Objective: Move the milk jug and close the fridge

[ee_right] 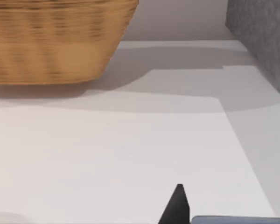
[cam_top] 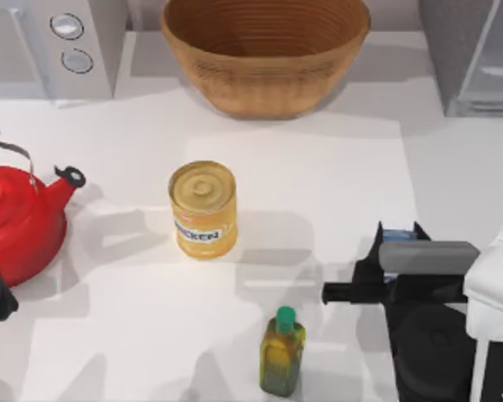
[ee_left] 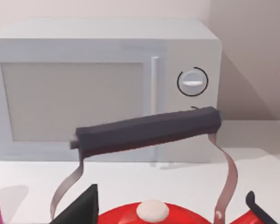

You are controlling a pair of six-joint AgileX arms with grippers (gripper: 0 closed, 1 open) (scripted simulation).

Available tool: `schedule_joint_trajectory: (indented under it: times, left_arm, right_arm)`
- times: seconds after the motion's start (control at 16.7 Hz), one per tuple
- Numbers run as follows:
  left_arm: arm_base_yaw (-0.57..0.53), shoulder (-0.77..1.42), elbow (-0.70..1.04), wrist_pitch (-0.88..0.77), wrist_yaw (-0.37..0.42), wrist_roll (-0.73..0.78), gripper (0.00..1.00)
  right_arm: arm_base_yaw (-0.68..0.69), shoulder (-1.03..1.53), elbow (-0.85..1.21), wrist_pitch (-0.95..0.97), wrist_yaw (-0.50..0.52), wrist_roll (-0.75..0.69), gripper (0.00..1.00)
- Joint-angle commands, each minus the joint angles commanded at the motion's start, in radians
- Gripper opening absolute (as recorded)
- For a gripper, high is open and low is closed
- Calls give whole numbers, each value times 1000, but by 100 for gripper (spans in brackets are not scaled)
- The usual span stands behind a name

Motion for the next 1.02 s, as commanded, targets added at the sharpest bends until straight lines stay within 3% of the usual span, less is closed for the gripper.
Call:
schedule_joint_trajectory:
  times: [0.66, 0.84, 1.02]
  left_arm:
    - [0, 0, 0, 0, 0, 0, 100]
    - [0, 0, 0, 0, 0, 0, 100]
    - [0, 0, 0, 0, 0, 0, 100]
  right_arm:
    - [-12, -126, -9, -111, -14, -1, 0]
    - [-106, -187, 1, -157, -109, -18, 0]
    - [-293, -292, 13, -244, -296, -47, 0]
